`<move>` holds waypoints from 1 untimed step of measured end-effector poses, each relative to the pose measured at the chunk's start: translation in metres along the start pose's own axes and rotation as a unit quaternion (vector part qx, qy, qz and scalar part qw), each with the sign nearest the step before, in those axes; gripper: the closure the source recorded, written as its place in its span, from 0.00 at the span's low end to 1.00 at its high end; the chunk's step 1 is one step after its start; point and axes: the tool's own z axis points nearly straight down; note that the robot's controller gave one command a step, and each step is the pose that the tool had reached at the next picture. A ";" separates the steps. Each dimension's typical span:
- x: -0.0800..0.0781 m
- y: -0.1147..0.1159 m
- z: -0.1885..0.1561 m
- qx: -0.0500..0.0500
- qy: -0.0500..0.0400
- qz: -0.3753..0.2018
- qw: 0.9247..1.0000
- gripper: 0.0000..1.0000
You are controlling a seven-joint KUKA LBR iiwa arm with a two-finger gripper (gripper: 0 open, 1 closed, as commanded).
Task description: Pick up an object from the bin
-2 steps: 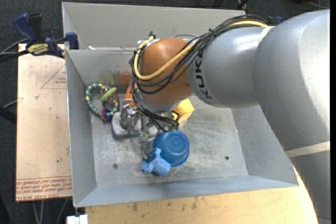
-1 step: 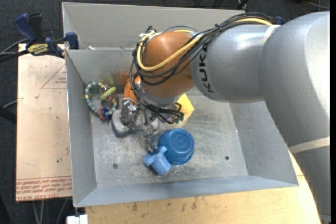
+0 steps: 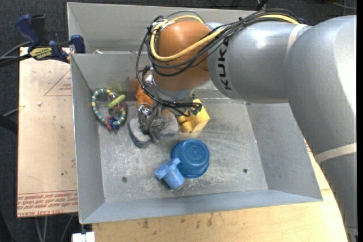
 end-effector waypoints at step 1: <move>0.000 0.000 0.000 0.000 0.000 0.000 1.000 1.00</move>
Offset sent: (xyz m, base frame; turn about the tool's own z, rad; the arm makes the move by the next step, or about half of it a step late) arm 0.0001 0.0000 0.0729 0.0000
